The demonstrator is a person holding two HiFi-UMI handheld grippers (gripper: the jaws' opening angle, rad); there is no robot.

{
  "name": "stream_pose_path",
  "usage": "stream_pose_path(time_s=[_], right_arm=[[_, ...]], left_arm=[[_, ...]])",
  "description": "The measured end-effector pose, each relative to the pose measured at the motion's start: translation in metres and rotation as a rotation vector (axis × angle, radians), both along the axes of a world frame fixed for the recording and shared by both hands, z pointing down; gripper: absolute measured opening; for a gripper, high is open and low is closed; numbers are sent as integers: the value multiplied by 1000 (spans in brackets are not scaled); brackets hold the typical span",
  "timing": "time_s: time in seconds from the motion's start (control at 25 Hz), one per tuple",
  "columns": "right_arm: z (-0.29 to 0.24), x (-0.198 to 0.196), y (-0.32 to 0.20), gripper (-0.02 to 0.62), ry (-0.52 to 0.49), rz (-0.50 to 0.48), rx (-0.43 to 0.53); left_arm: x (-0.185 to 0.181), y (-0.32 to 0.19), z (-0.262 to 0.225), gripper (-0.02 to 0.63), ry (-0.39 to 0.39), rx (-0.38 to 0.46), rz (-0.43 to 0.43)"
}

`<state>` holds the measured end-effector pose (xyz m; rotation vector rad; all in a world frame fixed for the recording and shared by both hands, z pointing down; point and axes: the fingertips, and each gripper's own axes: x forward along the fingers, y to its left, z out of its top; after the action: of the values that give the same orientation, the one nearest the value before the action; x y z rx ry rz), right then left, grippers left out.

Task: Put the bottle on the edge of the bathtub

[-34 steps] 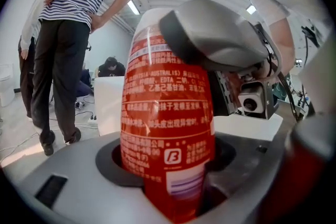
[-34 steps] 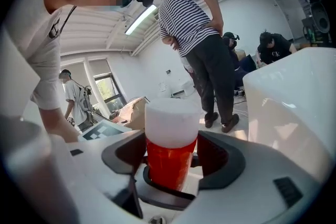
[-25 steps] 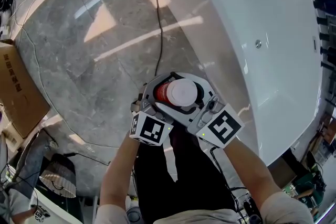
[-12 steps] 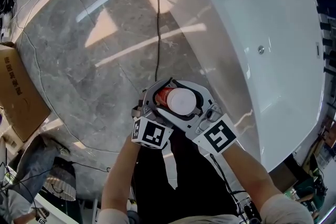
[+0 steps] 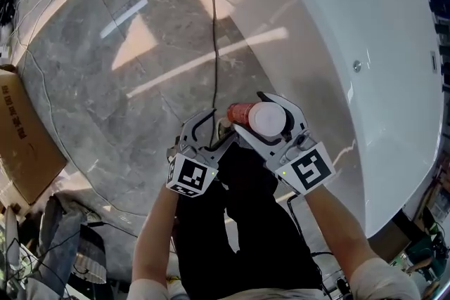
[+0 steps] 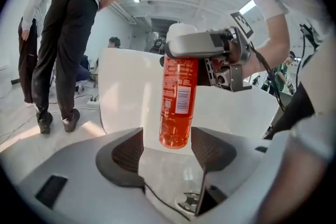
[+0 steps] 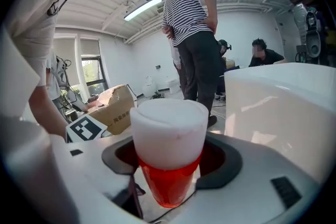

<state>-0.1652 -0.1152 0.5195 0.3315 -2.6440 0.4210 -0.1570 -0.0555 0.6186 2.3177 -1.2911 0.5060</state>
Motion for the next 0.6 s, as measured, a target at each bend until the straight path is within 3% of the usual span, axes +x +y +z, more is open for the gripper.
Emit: stream_pose_path(time_s=[0.08,0.24,0.36,0.6], right_arm=[[17,8,-9,295,17,28,17],[50,18,-26,295,28,83,46],[71,25,-38,295,24,128,71],[106,39,-47,295,26,212,85]], left_arm=[[-10,-4,10,275,2,26,-16],[-30,-11,34,125,-4,77,-36],[-39,-15,56,42,-57,103,-1],[-44,-22,79,11,-121,146,71]])
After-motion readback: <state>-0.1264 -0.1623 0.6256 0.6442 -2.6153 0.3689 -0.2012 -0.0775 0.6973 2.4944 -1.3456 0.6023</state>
